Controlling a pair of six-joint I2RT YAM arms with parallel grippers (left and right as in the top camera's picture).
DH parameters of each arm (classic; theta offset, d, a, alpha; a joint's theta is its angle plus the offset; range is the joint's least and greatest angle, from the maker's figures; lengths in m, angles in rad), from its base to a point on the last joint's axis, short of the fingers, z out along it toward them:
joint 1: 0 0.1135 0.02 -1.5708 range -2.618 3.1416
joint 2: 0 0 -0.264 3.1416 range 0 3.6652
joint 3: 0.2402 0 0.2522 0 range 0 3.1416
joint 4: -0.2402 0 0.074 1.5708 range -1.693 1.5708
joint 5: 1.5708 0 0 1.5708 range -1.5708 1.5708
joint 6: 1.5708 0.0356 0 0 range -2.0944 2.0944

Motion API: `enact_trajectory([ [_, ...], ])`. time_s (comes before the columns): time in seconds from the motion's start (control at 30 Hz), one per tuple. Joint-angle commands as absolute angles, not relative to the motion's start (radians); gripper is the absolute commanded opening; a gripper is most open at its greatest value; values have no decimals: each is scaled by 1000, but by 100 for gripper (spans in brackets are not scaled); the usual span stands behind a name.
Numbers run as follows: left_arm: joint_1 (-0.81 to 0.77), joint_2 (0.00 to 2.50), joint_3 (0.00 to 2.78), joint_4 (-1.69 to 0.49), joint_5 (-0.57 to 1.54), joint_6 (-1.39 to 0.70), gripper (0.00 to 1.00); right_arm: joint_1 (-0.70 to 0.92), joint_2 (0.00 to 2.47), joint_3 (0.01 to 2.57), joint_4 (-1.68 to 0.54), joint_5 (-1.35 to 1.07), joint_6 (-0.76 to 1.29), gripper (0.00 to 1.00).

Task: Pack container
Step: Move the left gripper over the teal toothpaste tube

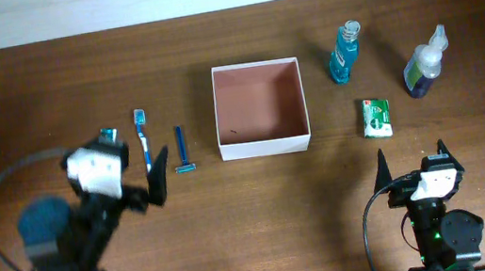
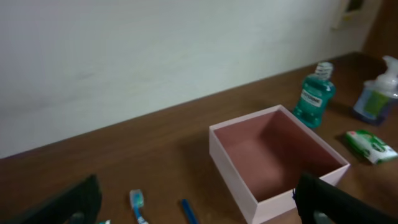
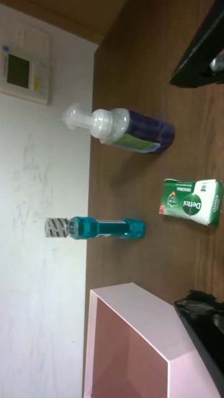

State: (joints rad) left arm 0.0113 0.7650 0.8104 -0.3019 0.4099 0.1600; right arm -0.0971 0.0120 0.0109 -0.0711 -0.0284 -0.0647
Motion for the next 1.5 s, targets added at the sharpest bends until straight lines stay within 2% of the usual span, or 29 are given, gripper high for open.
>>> enact_trajectory([
  [0.0,7,878,925,-310,535,225,99,-92,3,6,-75,-42,-71,98],
  [0.07,7,944,984,-341,535,226,99,-92,3,6,-75,-42,-71,98],
  [0.33,7,1371,1379,-937,463,241,100,-92,3,6,-75,-42,-71,98],
  [0.43,8,1496,1441,-1064,460,241,99,-92,3,6,-75,-42,-71,98],
  [0.6,30,1568,1441,-1037,435,181,100,-92,3,6,-75,-42,-71,98],
  [0.67,36,1575,1441,-1031,323,71,99,-92,3,6,-75,-42,-71,98],
  [0.77,35,1575,1441,-1053,40,-113,99,-92,3,6,-75,-42,-71,98],
  [0.93,36,1575,1441,-1058,-23,-108,99,-92,3,6,-75,-42,-71,98],
  [1.1,43,1592,1441,-1044,-228,-90,99,-92,3,6,-75,-42,-71,98],
  [1.47,141,1725,1441,-1044,-75,113,99,-92,3,6,-75,-42,-71,98],
])
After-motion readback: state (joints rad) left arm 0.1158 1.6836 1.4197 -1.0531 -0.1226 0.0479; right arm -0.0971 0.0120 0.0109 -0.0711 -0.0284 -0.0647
